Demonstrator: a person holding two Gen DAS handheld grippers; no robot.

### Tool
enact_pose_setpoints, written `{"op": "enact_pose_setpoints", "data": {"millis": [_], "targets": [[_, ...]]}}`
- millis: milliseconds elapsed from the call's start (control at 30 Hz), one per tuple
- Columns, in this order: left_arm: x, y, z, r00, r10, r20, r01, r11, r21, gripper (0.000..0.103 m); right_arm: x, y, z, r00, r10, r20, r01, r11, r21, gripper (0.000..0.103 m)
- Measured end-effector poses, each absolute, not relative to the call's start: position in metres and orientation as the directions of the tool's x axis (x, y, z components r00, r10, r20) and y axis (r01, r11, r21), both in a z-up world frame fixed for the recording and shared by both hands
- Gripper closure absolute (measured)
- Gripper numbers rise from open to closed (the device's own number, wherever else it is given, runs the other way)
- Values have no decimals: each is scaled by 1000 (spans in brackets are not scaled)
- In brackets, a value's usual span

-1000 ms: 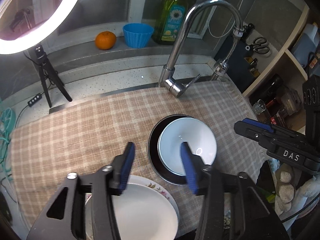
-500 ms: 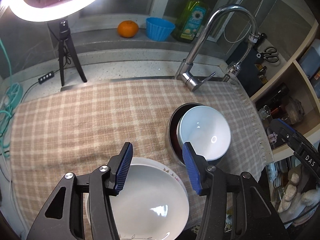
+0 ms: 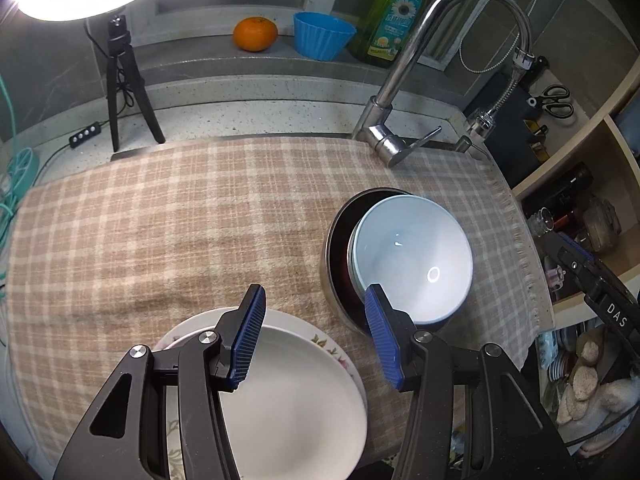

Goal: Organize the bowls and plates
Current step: 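Move both grippers to the steel bowl stack rim and close them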

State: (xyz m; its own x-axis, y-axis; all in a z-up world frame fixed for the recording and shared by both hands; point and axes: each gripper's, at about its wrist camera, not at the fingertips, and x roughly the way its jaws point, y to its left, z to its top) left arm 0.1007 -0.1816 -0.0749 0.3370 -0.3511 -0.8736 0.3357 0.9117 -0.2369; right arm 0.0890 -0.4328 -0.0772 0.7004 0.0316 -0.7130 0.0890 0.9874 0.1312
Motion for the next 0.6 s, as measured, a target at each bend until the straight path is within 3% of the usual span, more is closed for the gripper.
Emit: {"op": "enact_pose_setpoints", "data": {"millis": [200,400,500,600], "targets": [[111,-185,-82,330,-350,-877,320,915,-245,52,102,-438,-90,680,40,-732,71,990,119,52],[124,-185,-96,290,-376,-880,291,911,-293,56,119,-451,-115,627,127,-768,65,975,214,52],[129,-188,-102,273,-383,-882,287,908,-305,67,128,-460,-130,591,198,-782,74,952,297,54],[135,-188,-107,266,-385,-884,277,909,-313,73,138,-466,-143,556,264,-788,79,927,366,65]]}}
